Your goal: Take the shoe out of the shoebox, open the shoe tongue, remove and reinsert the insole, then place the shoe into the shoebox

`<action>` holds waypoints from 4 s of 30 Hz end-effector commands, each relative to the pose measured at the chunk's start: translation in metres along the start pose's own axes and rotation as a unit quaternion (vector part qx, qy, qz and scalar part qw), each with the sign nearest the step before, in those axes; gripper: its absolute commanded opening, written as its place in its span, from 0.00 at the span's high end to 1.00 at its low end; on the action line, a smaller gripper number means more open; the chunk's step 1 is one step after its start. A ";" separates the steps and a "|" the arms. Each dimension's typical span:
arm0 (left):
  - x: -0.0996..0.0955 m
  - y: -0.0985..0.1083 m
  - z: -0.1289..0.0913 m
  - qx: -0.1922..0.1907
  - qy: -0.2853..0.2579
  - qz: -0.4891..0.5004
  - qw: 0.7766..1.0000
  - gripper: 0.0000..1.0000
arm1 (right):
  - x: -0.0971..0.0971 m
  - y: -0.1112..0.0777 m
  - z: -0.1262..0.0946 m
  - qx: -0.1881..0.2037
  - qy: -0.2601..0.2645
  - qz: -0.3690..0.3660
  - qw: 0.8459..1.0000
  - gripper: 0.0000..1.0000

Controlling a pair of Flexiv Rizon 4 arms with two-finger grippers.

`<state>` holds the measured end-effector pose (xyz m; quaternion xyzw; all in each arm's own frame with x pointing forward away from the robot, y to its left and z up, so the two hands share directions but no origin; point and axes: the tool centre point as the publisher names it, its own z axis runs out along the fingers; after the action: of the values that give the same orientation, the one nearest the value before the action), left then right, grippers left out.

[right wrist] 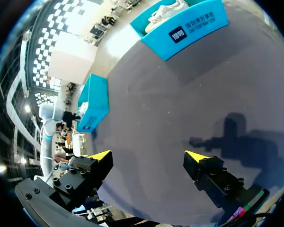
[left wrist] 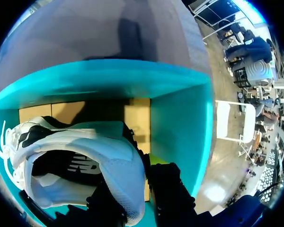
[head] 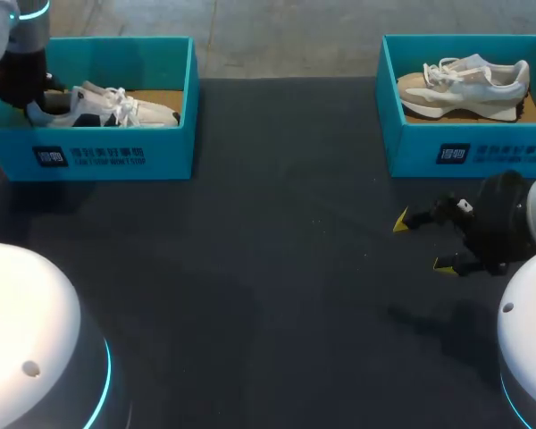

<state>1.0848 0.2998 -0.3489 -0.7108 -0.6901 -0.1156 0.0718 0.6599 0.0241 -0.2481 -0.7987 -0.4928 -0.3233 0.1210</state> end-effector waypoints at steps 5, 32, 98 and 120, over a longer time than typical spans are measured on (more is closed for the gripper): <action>-0.002 0.001 0.015 0.012 0.005 0.001 1.000 1.00 | 0.001 -0.002 -0.001 -0.002 -0.002 0.001 1.000 0.00; -0.003 -0.009 0.023 0.032 0.013 0.017 0.999 0.00 | 0.001 -0.002 -0.001 -0.002 -0.002 0.001 1.000 0.00; -0.014 -0.017 -0.129 -0.005 -0.111 -0.150 0.982 0.00 | 0.001 -0.002 -0.001 -0.002 -0.002 0.001 1.000 0.00; -0.064 -0.013 -0.164 0.100 -0.164 -0.529 0.826 0.00 | -0.025 0.051 -0.011 -0.016 -0.098 -0.023 0.995 0.00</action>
<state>1.0589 0.2027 -0.2055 -0.3346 -0.9411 0.0282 -0.0385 0.6768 -0.0129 -0.2558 -0.8037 -0.5061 -0.3018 0.0830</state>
